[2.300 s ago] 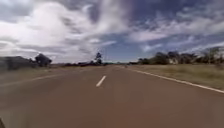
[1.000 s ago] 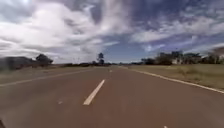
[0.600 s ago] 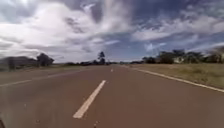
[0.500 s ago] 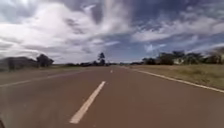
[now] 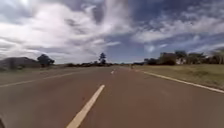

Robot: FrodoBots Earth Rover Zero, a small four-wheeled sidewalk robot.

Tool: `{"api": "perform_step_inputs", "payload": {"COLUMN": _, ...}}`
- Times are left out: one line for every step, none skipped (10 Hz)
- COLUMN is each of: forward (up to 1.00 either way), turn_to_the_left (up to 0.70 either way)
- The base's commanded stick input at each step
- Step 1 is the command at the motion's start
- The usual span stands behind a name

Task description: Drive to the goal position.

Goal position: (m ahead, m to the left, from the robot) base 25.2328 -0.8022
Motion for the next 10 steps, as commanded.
{"api": "perform_step_inputs", "payload": {"forward": 1.0, "turn_to_the_left": 0.0}}
{"api": "perform_step_inputs", "payload": {"forward": 1.0, "turn_to_the_left": 0.0}}
{"api": "perform_step_inputs", "payload": {"forward": 1.0, "turn_to_the_left": 0.0}}
{"api": "perform_step_inputs", "payload": {"forward": 1.0, "turn_to_the_left": 0.0}}
{"api": "perform_step_inputs", "payload": {"forward": 1.0, "turn_to_the_left": -0.27}}
{"api": "perform_step_inputs", "payload": {"forward": 1.0, "turn_to_the_left": -0.33}}
{"api": "perform_step_inputs", "payload": {"forward": 1.0, "turn_to_the_left": -0.38}}
{"api": "perform_step_inputs", "payload": {"forward": 1.0, "turn_to_the_left": -0.32}}
{"api": "perform_step_inputs", "payload": {"forward": 1.0, "turn_to_the_left": -0.19}}
{"api": "perform_step_inputs", "payload": {"forward": 1.0, "turn_to_the_left": -0.07}}
